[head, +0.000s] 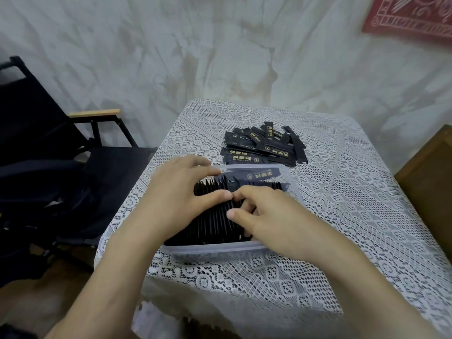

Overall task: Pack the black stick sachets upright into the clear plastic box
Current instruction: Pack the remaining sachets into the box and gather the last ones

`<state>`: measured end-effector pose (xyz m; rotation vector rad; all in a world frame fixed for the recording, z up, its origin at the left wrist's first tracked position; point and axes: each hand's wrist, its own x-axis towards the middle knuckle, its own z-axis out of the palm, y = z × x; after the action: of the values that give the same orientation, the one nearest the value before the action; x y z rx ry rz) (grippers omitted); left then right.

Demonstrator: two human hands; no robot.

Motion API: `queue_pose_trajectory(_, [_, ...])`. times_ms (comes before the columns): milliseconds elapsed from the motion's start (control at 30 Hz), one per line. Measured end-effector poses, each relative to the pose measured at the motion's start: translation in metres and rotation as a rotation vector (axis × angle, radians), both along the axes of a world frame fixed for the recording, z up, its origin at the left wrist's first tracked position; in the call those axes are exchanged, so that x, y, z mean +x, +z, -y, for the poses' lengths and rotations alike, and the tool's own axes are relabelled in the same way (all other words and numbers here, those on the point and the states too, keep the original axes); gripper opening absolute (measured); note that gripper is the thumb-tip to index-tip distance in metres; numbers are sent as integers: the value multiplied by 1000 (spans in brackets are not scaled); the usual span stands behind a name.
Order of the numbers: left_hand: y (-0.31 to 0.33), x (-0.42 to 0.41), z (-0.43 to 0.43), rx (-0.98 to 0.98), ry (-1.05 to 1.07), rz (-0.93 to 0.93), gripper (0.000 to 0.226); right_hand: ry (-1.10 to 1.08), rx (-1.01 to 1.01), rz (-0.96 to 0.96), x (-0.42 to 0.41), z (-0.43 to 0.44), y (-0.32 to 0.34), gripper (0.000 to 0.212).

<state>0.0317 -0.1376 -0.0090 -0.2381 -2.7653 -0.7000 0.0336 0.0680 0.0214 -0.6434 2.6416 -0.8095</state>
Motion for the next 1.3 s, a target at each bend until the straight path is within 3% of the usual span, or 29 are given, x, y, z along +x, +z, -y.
queue_pose_trajectory(200, [3, 10, -4, -9, -102, -68, 45, -21, -88, 81, -3, -4, -2, 39])
queue_pose_trajectory(333, [1, 18, -9, -42, -117, 6, 47, -30, -137, 109, -4, -7, -4, 24])
queue_pose_trajectory(567, [0, 19, -8, -43, -133, -33, 49, 23, -174, 225, -5, -18, 2, 19])
queue_pose_trajectory(800, [5, 13, -6, -33, -217, 7, 32, 29, -180, 237, -7, -21, 0, 24])
queue_pose_trajectory(1000, [5, 12, -8, -74, -189, 39, 35, -11, -263, 308, -9, -31, 2, 25])
queue_pose_trajectory(1300, [9, 14, -14, -87, -179, 73, 34, 0, -11, 51, -2, -17, -2, 14])
